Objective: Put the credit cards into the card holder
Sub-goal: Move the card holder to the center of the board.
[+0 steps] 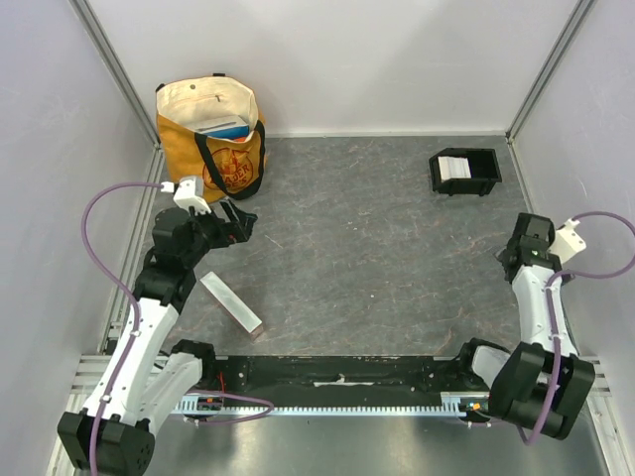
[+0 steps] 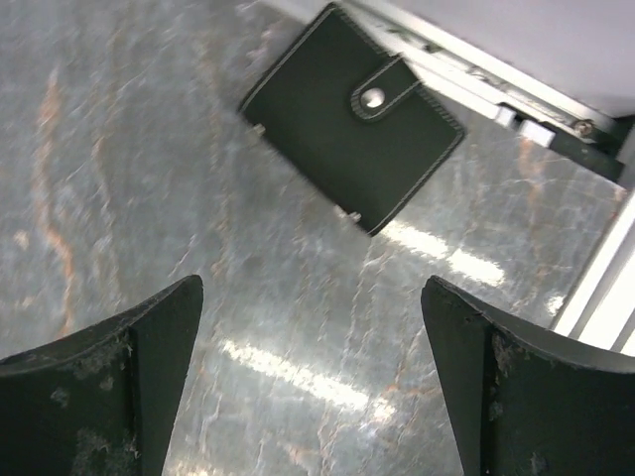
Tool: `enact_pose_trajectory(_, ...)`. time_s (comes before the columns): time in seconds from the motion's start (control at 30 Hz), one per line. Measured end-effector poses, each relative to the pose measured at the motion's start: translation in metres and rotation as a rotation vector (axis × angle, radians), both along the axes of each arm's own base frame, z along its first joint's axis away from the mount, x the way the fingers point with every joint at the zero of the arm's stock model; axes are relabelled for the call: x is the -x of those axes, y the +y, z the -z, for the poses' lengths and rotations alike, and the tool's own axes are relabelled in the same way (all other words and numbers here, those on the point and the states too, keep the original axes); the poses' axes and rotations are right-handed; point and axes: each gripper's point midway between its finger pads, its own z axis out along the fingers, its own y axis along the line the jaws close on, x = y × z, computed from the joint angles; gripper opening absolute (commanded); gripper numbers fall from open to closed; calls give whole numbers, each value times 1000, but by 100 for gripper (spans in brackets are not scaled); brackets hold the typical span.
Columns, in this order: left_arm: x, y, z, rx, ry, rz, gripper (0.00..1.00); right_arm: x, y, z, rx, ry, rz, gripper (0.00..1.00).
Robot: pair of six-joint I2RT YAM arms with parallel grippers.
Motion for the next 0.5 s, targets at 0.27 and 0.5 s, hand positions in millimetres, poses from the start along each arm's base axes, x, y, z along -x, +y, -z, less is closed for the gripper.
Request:
enact_pose_trajectory(0.27,-2,-15,11,26,45,76,97,8,-39,30,-8,79,151,98)
enact_pose_trajectory(0.5,-1,-22,13,40,58,119,97,0,-46,54,-23,93,157,98)
